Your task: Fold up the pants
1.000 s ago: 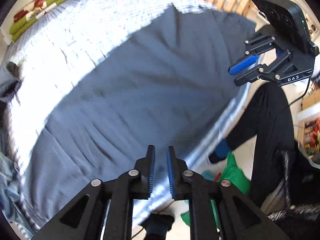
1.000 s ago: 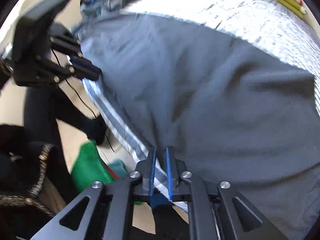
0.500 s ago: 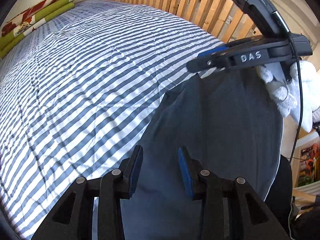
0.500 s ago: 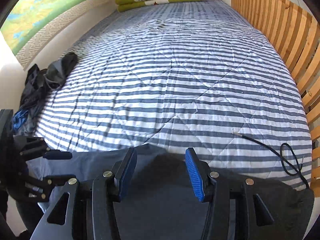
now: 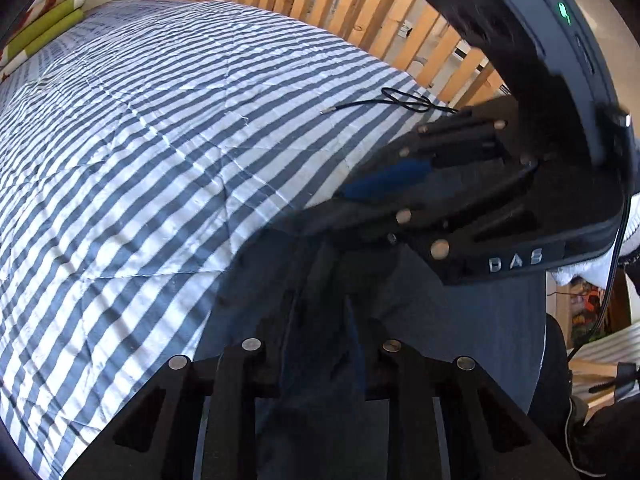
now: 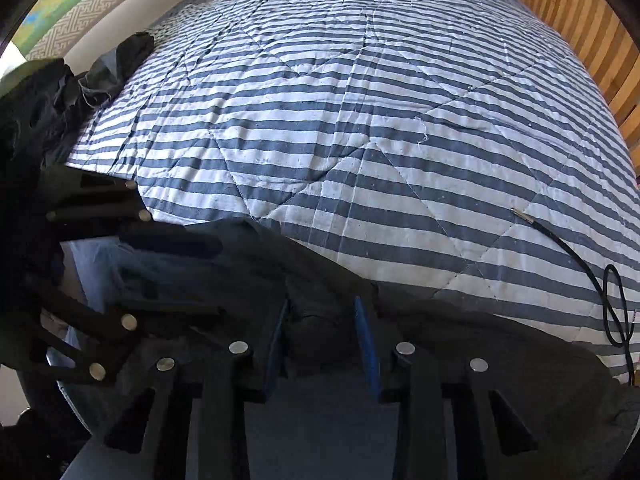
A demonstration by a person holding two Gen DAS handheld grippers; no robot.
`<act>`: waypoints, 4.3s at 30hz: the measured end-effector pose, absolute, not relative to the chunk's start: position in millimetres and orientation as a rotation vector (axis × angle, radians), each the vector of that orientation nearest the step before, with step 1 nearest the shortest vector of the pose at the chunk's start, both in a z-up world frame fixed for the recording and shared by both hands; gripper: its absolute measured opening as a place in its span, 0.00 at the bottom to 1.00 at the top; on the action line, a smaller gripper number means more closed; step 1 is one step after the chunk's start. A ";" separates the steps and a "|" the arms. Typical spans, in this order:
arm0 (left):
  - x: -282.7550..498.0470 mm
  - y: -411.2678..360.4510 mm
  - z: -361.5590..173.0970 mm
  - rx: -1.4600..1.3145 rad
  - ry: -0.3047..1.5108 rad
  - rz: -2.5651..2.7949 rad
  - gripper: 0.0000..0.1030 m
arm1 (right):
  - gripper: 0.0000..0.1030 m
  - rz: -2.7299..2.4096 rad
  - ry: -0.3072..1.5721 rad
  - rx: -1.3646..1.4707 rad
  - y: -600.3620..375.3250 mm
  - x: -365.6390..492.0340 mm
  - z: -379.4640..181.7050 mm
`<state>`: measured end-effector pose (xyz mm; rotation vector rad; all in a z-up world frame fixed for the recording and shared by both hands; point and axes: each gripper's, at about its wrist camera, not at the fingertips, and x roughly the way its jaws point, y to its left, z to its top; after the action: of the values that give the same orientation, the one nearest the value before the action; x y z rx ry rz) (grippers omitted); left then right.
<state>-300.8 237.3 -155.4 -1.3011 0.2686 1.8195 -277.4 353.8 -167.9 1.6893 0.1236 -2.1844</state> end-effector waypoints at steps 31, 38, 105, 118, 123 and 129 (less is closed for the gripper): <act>-284.6 235.8 -182.7 -1.278 0.371 2.022 0.27 | 0.37 -2.317 -0.214 1.546 379.8 -322.1 -133.1; -275.5 168.9 -147.9 -1.300 0.293 2.165 0.27 | 0.35 -2.265 0.054 1.686 355.8 -291.4 -193.4; -28.0 -273.2 -174.0 -1.587 -0.616 2.735 0.41 | 0.01 -1.888 0.729 1.279 80.3 -12.9 -169.3; -40.3 -251.6 -169.4 -1.665 -0.448 2.695 0.13 | 0.01 -1.911 0.793 1.245 85.5 -9.2 -154.9; -40.9 -263.3 -181.8 -1.696 -0.516 2.710 0.66 | 0.02 -1.846 0.937 1.264 78.1 5.5 -182.6; -51.6 -236.4 -206.1 -1.706 -0.386 2.694 0.35 | 0.04 -1.821 0.868 1.310 85.6 -3.6 -177.2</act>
<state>-51.6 -236.4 -206.1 -1.7061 -0.3856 2.6941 -3.6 85.6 -177.2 1.3101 0.8678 -1.8209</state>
